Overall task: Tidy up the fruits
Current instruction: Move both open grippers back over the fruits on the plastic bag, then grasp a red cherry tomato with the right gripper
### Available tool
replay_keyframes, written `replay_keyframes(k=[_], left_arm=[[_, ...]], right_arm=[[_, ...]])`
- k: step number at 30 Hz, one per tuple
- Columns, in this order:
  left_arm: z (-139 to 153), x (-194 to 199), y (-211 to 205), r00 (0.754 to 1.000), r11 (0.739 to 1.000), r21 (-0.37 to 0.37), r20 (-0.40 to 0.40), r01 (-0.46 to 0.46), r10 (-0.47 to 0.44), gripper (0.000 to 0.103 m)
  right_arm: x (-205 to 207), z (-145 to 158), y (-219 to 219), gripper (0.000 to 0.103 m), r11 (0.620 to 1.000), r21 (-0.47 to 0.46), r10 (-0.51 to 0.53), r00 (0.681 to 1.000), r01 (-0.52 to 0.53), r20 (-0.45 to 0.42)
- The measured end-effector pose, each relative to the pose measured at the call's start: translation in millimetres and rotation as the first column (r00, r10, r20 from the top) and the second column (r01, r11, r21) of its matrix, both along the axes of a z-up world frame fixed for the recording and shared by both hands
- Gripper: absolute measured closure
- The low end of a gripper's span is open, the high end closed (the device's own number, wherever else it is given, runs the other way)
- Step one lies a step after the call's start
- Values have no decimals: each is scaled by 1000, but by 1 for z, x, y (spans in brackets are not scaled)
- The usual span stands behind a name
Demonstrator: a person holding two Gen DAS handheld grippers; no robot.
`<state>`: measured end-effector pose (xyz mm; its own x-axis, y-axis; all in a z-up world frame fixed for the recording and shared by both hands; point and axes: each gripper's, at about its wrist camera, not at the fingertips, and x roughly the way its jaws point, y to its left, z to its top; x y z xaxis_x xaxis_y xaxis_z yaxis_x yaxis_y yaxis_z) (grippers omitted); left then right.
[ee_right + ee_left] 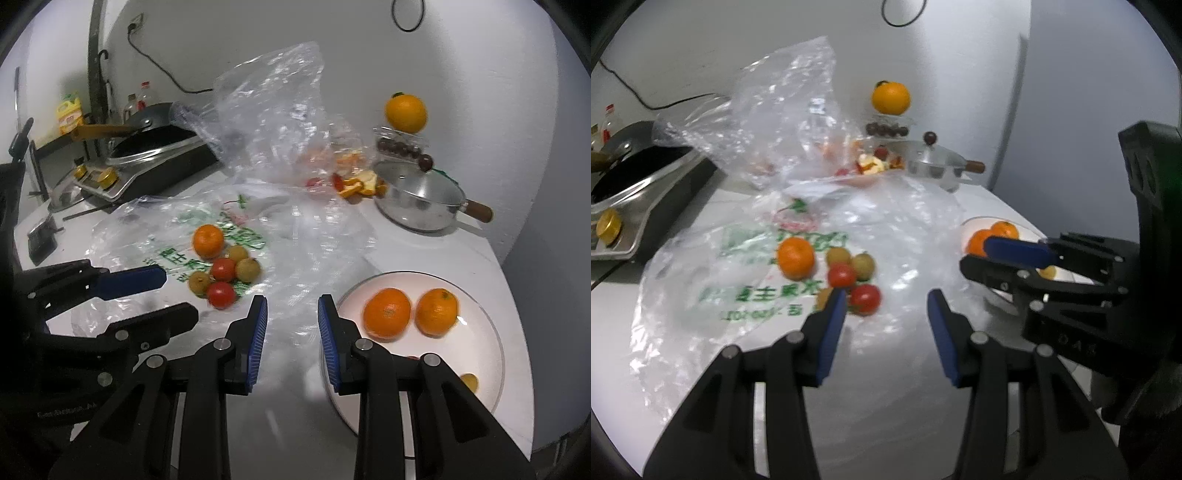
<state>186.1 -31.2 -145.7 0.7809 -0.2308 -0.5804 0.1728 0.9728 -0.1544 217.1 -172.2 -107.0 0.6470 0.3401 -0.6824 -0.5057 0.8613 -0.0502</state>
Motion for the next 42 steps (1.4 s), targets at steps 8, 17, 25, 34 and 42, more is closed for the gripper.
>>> replay_keyframes(k=[8, 17, 25, 34, 42], left_arm=[[-8, 2, 29, 998, 998, -13, -6, -55, 55, 56], [-16, 5, 52, 996, 996, -32, -20, -87, 87, 56], [-21, 11, 62, 995, 994, -45, -32, -98, 97, 56], [-24, 17, 65, 996, 995, -48, -33, -86, 84, 56], [-30, 25, 66, 994, 994, -54, -59, -93, 90, 56]], right_arm=[[4, -5, 28, 72, 999, -23, 42, 999, -43, -15], [11, -14, 52, 68, 997, -36, 73, 997, -75, -36], [18, -27, 65, 67, 995, -49, 83, 994, -87, -68], [28, -45, 76, 67, 992, -71, 96, 988, -105, -117], [35, -55, 79, 67, 992, -77, 92, 986, -104, -140]])
